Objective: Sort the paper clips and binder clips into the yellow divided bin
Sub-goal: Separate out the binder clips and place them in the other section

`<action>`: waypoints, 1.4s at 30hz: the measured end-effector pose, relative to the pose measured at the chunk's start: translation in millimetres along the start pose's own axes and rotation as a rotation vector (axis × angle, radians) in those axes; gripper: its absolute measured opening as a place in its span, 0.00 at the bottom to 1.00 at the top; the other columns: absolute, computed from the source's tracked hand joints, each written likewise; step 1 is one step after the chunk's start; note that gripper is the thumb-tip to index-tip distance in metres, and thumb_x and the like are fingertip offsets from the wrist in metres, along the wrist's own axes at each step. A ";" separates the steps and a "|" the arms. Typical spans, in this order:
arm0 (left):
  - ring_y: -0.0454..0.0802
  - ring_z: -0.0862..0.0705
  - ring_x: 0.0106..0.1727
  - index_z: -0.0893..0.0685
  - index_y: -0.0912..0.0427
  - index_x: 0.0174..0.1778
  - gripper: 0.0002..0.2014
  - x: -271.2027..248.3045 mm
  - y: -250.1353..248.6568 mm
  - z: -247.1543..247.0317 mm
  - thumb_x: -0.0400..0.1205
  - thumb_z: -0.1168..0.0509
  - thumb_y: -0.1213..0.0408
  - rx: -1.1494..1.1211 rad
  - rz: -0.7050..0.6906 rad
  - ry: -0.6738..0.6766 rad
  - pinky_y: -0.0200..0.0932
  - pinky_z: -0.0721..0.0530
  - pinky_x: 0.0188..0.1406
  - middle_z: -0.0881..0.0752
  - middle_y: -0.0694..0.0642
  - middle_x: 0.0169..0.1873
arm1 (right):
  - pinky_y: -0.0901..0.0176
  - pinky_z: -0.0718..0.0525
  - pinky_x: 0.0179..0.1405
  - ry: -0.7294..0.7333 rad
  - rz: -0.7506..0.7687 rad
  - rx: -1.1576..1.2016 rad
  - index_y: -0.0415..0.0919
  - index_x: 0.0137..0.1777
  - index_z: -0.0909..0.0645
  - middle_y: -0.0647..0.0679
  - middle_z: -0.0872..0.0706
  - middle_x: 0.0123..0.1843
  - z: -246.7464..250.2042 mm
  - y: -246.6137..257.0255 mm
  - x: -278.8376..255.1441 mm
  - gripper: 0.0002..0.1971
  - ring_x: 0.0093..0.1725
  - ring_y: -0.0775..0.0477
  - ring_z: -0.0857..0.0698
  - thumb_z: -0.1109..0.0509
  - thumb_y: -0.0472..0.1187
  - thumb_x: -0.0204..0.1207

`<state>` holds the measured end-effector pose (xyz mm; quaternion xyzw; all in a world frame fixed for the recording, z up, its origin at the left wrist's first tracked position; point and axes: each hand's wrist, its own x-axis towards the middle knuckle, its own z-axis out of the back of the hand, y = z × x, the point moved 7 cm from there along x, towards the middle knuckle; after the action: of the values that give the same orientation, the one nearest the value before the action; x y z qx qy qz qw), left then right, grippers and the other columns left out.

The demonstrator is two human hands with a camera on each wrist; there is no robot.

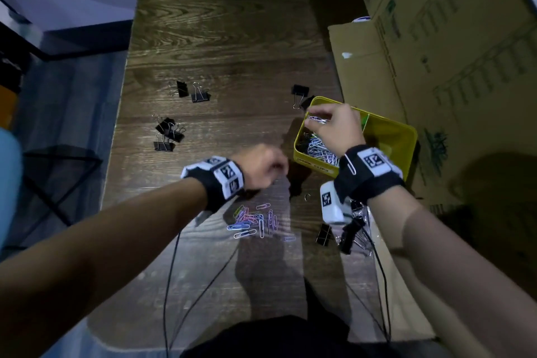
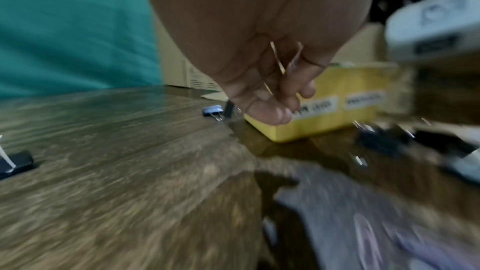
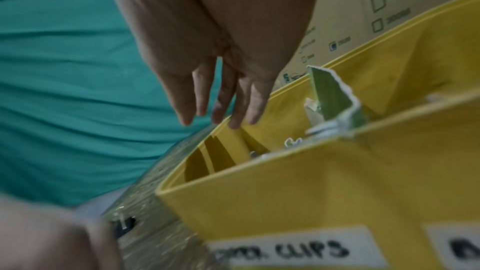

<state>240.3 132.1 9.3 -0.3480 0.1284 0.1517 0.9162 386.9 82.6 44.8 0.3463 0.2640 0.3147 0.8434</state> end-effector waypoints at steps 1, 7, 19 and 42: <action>0.58 0.16 0.49 0.15 0.57 0.49 0.18 -8.3 1.8 -19.7 0.67 0.43 0.69 0.061 -0.053 0.075 0.51 0.16 0.48 0.14 0.59 0.49 | 0.79 0.26 0.51 -0.002 0.057 0.052 0.44 0.55 0.12 0.51 0.11 0.52 -0.9 8.9 -11.8 0.12 0.51 0.55 0.15 0.23 0.41 0.71; 0.60 0.36 0.70 0.38 0.45 0.76 0.27 -61.5 12.3 -102.1 0.79 0.42 0.58 0.539 -0.170 0.349 0.58 0.28 0.64 0.35 0.57 0.74 | 0.60 0.15 0.49 0.504 0.185 -0.184 0.44 0.38 0.11 0.50 0.09 0.36 -71.2 -2.1 -92.6 0.02 0.38 0.53 0.13 0.22 0.41 0.68; 0.58 0.27 0.58 0.33 0.46 0.68 0.34 -124.1 65.5 -86.4 0.63 0.38 0.62 0.164 0.391 -0.130 0.55 0.20 0.54 0.27 0.54 0.60 | 0.55 0.16 0.47 0.675 0.106 -0.492 0.43 0.43 0.15 0.40 0.12 0.46 -152.9 -49.7 -153.4 0.06 0.47 0.39 0.13 0.31 0.43 0.73; 0.57 0.16 0.54 0.16 0.56 0.60 0.14 -110.5 41.7 -99.7 0.79 0.35 0.65 -0.046 0.287 -0.125 0.40 0.23 0.55 0.16 0.60 0.55 | 0.54 0.17 0.52 0.532 0.245 -0.471 0.35 0.57 0.17 0.38 0.14 0.52 -156.7 -36.5 -158.4 0.11 0.52 0.39 0.14 0.34 0.30 0.77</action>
<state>110.3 73.4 -50.2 -0.3369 0.1160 0.3055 0.8830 190.8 14.5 -43.8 0.0781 0.3510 0.5443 0.7579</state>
